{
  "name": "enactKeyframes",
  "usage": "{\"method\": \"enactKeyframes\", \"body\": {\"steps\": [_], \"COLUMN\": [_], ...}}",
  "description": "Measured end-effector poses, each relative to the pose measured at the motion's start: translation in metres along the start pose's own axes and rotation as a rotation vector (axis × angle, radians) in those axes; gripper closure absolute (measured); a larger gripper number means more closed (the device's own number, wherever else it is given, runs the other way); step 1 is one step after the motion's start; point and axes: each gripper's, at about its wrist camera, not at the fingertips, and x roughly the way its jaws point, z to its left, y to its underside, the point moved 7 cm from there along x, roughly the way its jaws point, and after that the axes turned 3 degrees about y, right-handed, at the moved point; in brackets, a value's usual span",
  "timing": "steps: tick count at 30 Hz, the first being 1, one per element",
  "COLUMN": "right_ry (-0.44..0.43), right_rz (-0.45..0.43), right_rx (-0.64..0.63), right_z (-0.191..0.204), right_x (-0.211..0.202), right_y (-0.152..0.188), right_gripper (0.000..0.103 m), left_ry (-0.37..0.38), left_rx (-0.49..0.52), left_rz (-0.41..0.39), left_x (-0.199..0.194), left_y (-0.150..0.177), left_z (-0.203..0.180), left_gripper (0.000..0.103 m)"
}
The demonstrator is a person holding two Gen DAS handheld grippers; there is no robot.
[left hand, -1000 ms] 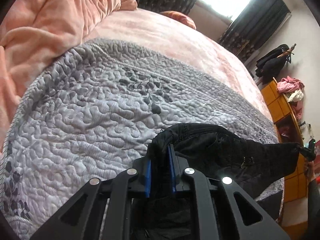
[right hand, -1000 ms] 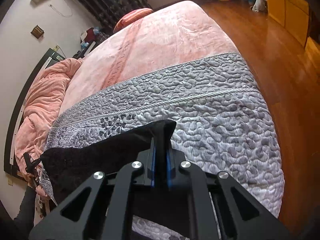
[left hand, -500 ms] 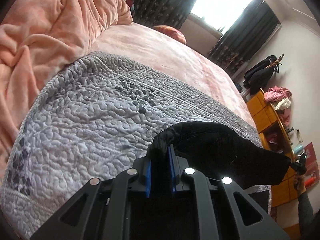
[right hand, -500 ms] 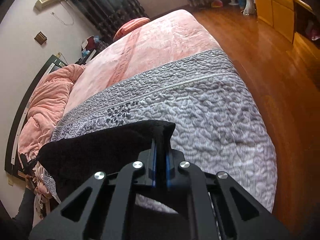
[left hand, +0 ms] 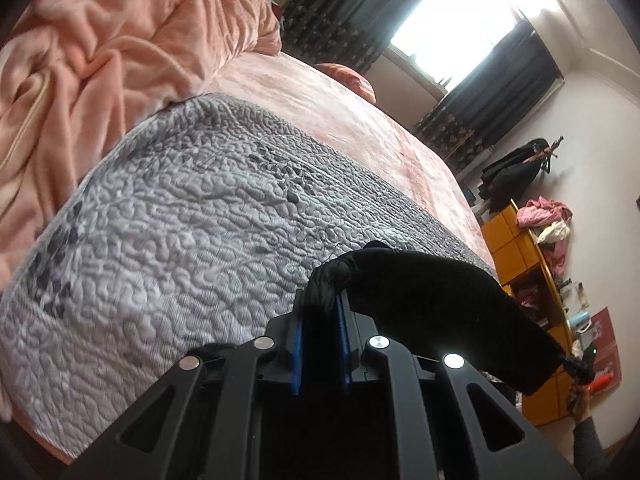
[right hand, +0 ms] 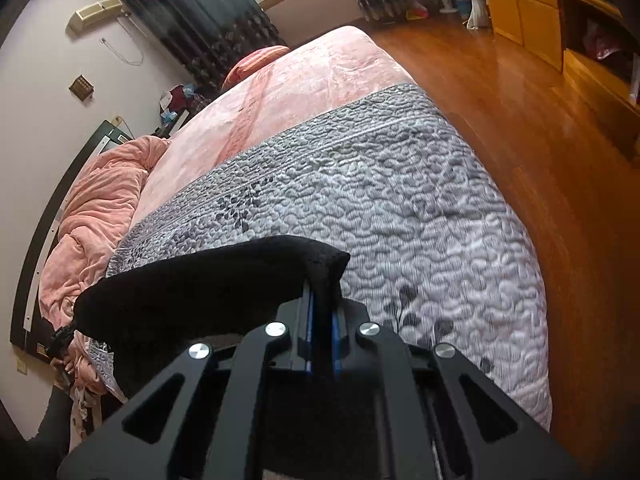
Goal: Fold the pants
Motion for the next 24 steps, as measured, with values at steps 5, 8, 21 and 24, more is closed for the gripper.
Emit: {"method": "enactKeyframes", "body": {"steps": [5,8,21,24], "right_ry": [-0.001,0.008,0.048,0.064], "right_rz": [-0.009,-0.014,-0.031,-0.029], "right_rx": [0.008,0.001,-0.022,-0.028], "right_z": [-0.001,0.000,0.009,0.008], "right_x": [-0.012,-0.020,-0.041,-0.043], "right_y": [0.024,0.035,0.060,0.067], "right_gripper": [0.097,0.097,0.097,0.097], "left_ry": [0.009,0.011,0.021,0.023], "left_rx": [-0.033,-0.049,-0.086,-0.092], "left_rz": [0.001,0.003,0.007,0.009], "left_x": [-0.008,-0.011,-0.023,-0.024], "left_y": [0.021,0.030,0.059,0.065], "left_z": [0.010,0.017,0.038,0.043], "left_gripper": [0.089,0.089,0.089,0.089]}}
